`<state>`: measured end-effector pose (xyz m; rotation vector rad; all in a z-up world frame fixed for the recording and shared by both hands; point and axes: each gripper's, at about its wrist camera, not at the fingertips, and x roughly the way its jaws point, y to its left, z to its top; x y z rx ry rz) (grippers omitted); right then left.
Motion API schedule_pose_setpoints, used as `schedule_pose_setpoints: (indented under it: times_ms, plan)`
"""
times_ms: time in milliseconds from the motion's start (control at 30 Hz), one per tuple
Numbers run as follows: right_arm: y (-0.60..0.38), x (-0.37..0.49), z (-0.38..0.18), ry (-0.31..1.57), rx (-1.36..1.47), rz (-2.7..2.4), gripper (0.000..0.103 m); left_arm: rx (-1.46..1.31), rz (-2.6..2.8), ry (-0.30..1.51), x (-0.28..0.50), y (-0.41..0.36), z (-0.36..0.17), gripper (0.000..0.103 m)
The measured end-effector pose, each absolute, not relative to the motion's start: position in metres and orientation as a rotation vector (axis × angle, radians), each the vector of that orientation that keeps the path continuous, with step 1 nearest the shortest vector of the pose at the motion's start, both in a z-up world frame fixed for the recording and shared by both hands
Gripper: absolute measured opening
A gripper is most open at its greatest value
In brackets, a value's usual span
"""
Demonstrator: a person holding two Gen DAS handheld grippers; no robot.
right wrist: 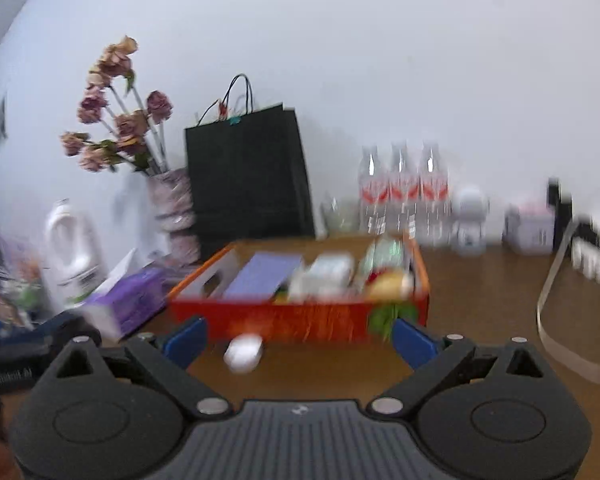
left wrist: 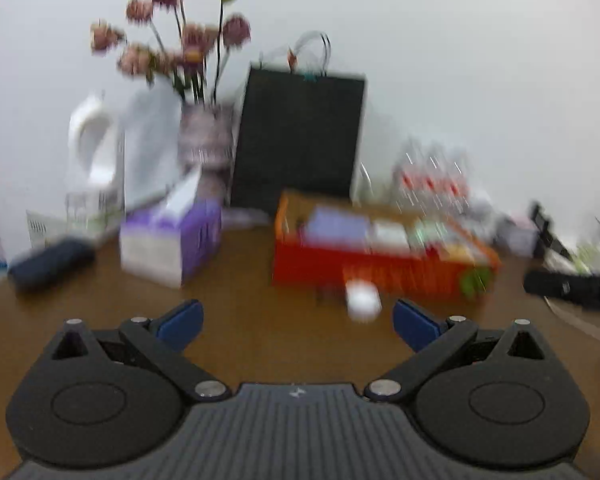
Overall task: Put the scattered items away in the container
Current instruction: 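Withdraw both tools from the box back over the table, then grasp the white bottle cap with the right tool while the left tool grasps a small black item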
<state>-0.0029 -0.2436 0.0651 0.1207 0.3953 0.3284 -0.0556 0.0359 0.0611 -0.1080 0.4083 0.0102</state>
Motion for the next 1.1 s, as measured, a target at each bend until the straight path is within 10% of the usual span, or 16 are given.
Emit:
schedule_pose_setpoints:
  times_ms: [333,600,767,900,967,1100]
  plan:
    - [-0.191,0.015,0.029,0.503,-0.016,0.399,0.099,-0.177,0.042,0.501,-0.055,0.067,0.057,0.103]
    - [-0.120,0.125,0.003,0.580,-0.129,0.430,0.079,-0.209,0.072,0.537,-0.036,0.103,0.051,0.103]
    - [-0.112,0.155,-0.013,0.646,-0.104,0.437,0.037,-0.178,0.058,0.550,0.005,0.103,0.051,0.103]
    - [-0.135,0.150,-0.012,0.648,-0.035,0.456,0.034,-0.151,-0.010,0.567,0.051,0.080,0.049,0.098]
    - [-0.151,0.140,-0.009,0.636,-0.034,0.433,0.000,-0.121,-0.029,0.570,0.079,0.063,0.044,0.088]
    - [-0.184,0.119,-0.001,0.571,0.014,0.438,0.005,-0.087,-0.025,0.595,0.131,0.035,0.031,0.075]
